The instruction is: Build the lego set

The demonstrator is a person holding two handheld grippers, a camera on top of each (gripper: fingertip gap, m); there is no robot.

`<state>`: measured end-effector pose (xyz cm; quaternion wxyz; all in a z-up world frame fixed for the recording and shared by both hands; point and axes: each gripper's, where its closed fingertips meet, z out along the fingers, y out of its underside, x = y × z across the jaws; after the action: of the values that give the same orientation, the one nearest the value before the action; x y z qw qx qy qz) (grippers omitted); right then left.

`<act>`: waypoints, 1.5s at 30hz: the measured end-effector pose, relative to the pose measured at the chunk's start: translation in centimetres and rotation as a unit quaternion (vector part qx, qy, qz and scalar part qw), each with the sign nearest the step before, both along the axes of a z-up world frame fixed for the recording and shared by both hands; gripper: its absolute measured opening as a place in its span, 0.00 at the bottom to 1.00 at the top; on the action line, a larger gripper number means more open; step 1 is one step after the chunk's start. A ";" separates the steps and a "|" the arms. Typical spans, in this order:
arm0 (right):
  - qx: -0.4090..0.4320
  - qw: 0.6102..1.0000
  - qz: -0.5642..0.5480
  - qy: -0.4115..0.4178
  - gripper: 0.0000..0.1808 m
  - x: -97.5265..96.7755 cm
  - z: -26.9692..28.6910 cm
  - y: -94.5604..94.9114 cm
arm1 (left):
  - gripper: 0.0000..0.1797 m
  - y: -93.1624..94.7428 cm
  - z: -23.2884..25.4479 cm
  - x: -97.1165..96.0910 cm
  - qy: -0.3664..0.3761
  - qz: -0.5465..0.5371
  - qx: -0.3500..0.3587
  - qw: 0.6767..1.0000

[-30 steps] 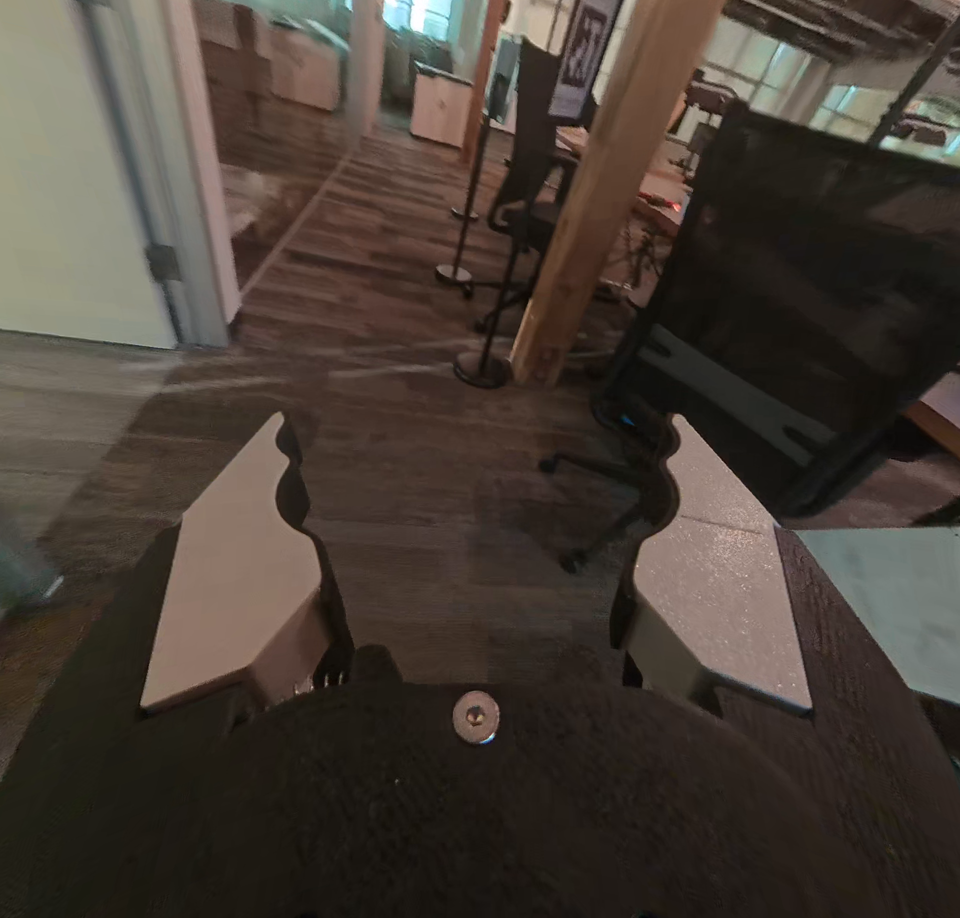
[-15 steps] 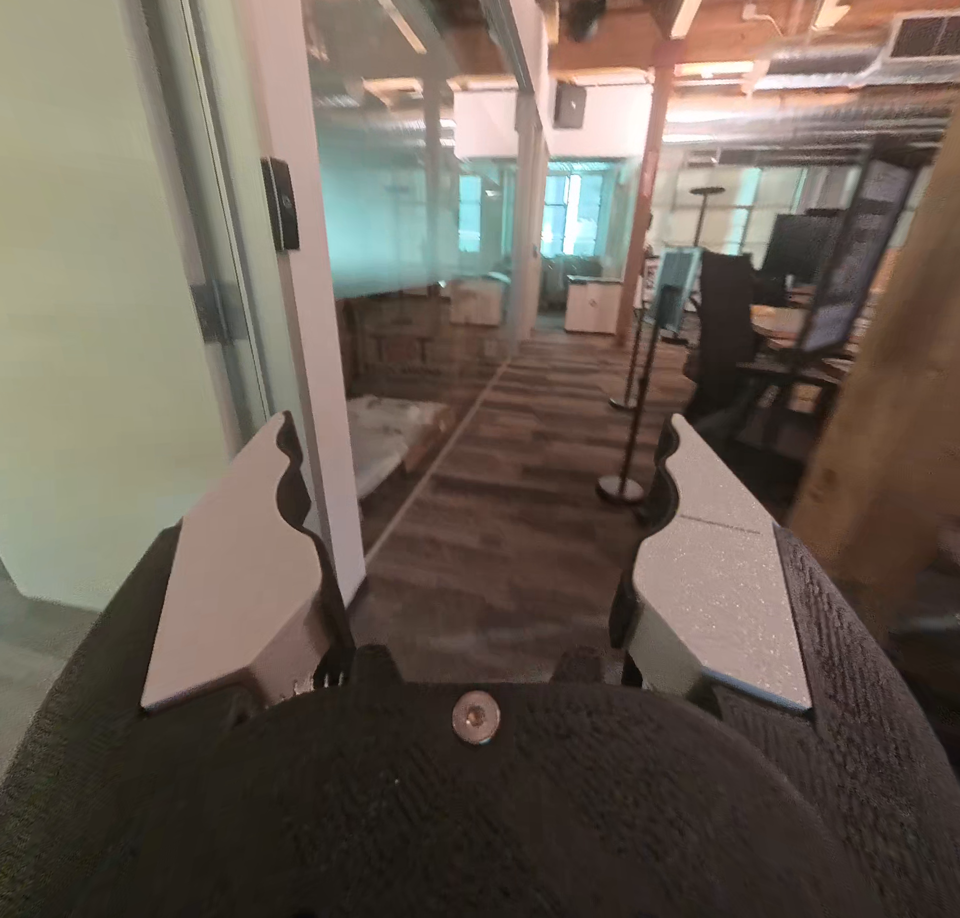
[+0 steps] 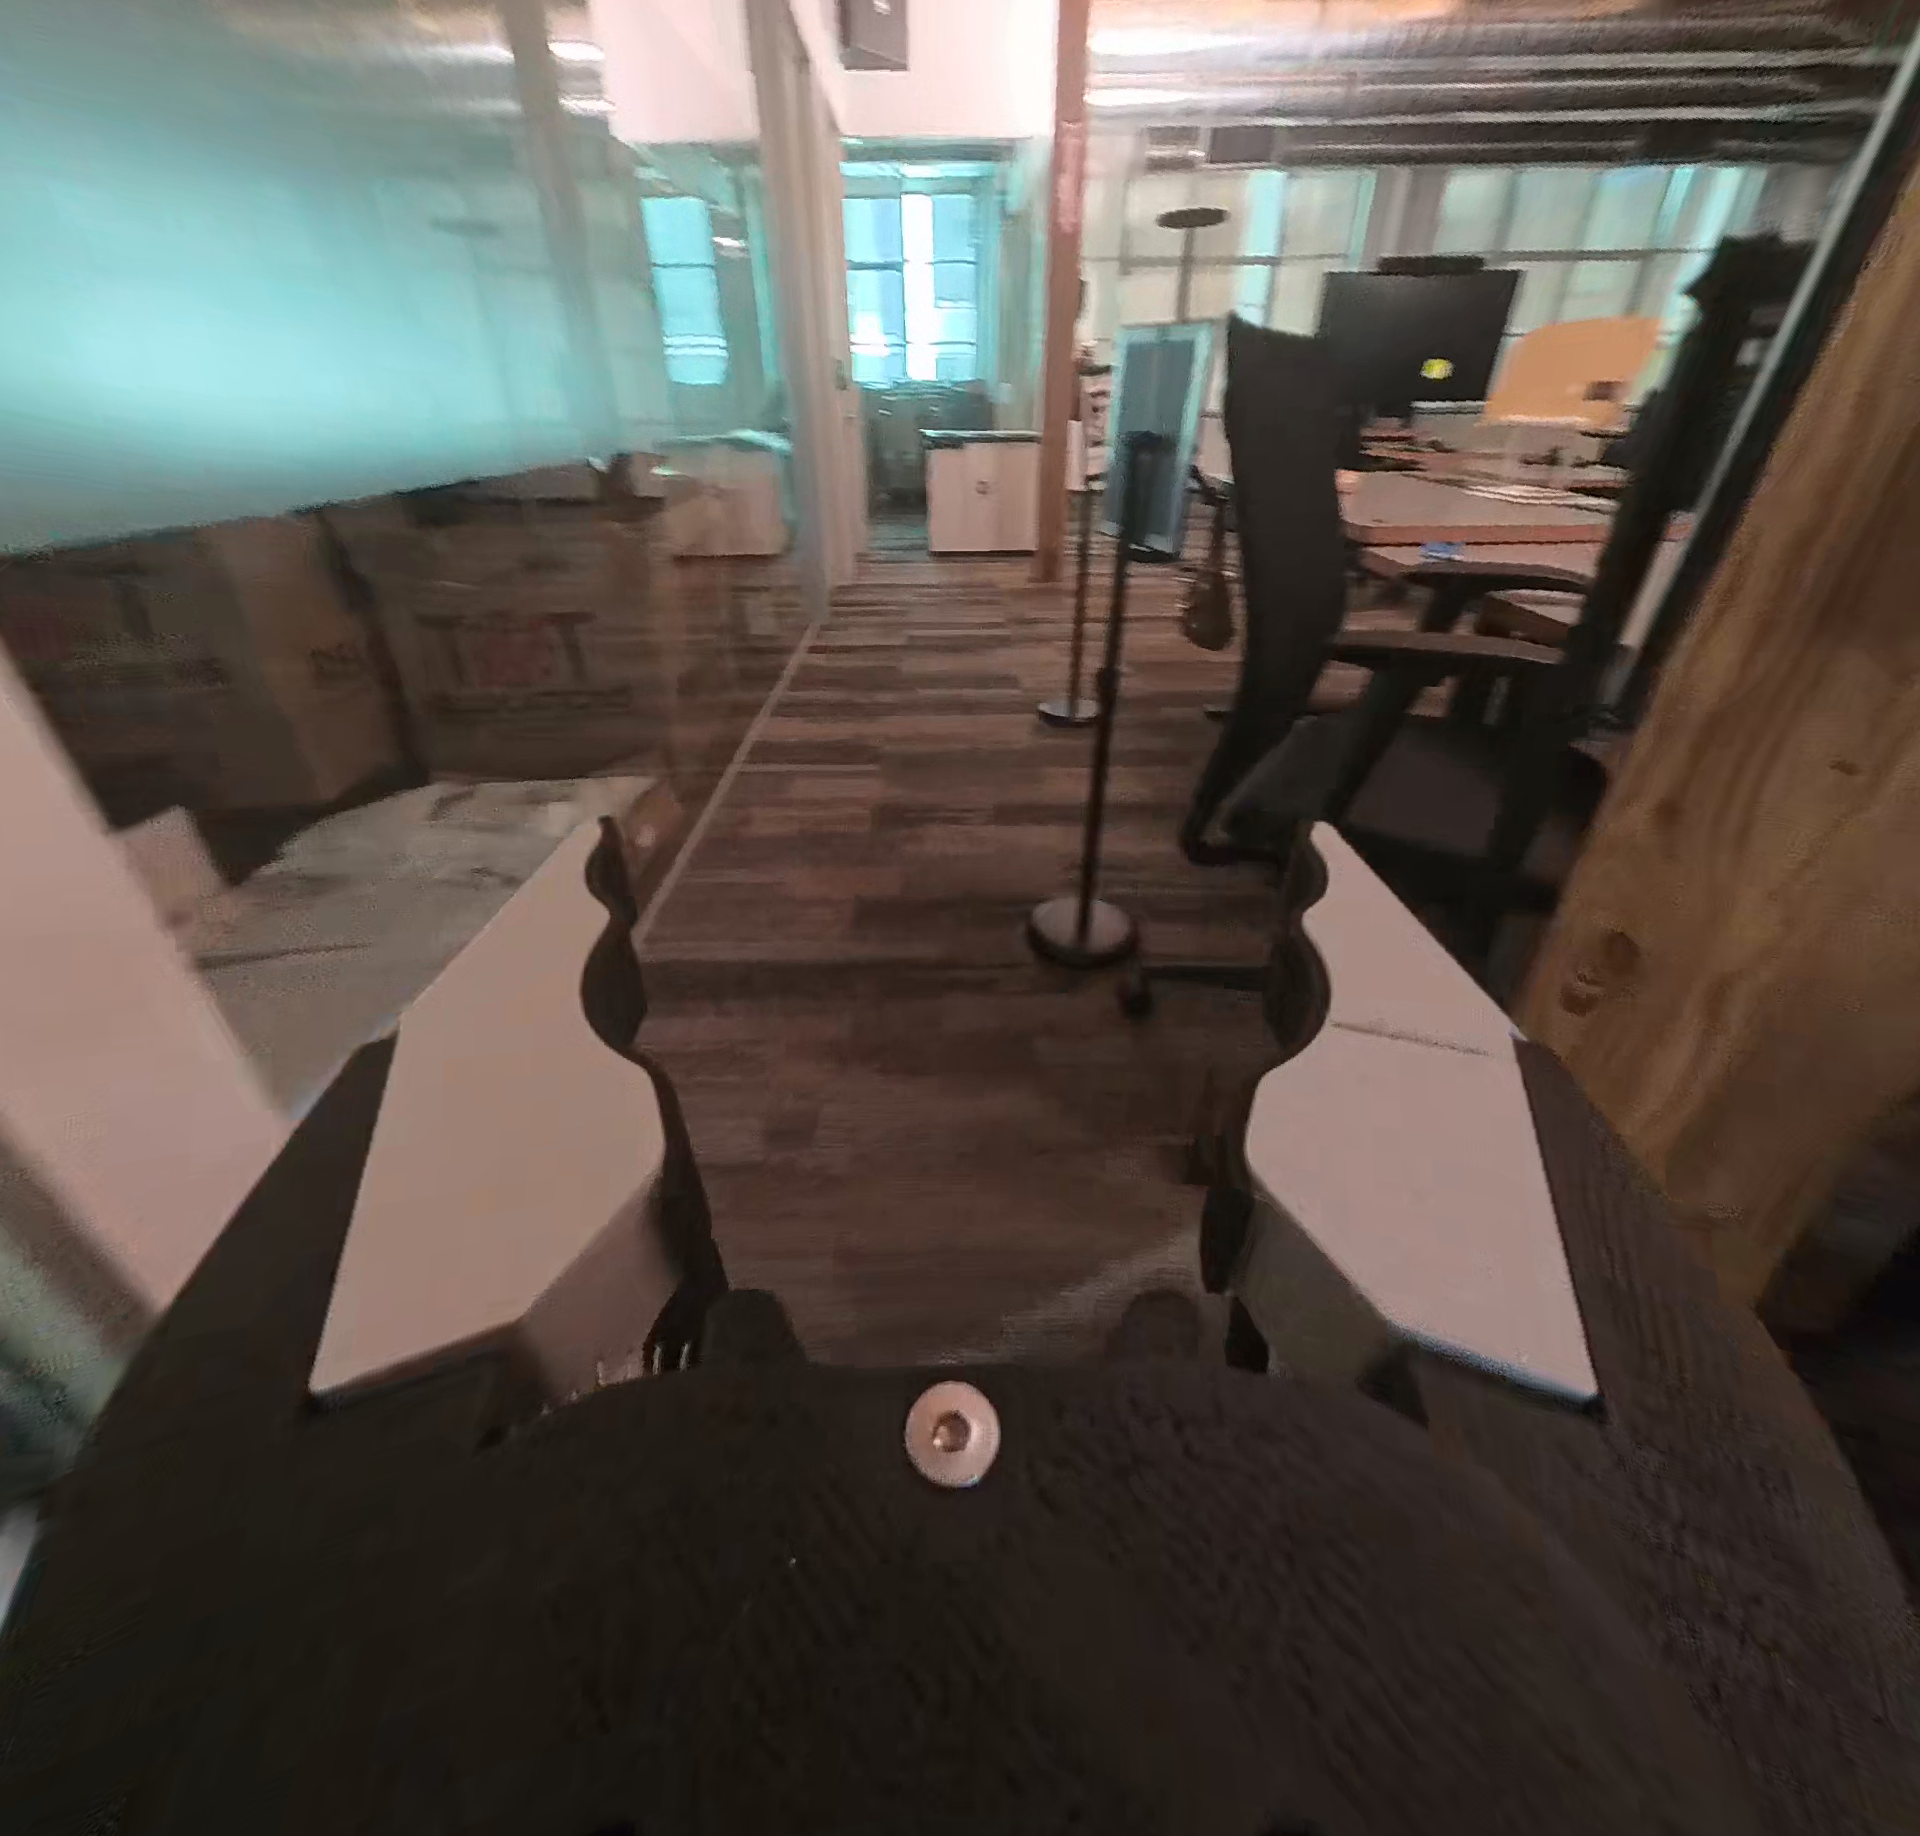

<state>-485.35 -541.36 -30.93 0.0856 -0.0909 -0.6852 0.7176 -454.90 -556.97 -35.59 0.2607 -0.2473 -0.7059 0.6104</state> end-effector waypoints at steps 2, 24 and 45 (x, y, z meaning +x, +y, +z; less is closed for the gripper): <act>0.014 0.999 -0.032 0.008 0.68 -3.9 -1.7 -3.7 | 0.87 -7.4 0.5 -3.9 0.022 -0.007 -0.010 1.000; -0.118 0.961 0.248 0.038 0.69 -7.5 6.3 -93.0 | 0.87 -78.3 -1.5 -14.0 -0.054 0.126 -0.040 0.990; 0.035 0.997 0.068 -0.033 0.72 -43.7 -2.7 -153.7 | 0.88 -155.4 2.6 -45.2 0.029 0.075 -0.007 0.997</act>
<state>-529.05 -695.06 -33.67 0.0171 -0.0653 -0.7168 0.6940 -500.06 -712.32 -32.99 0.2326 -0.1778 -0.7106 0.6398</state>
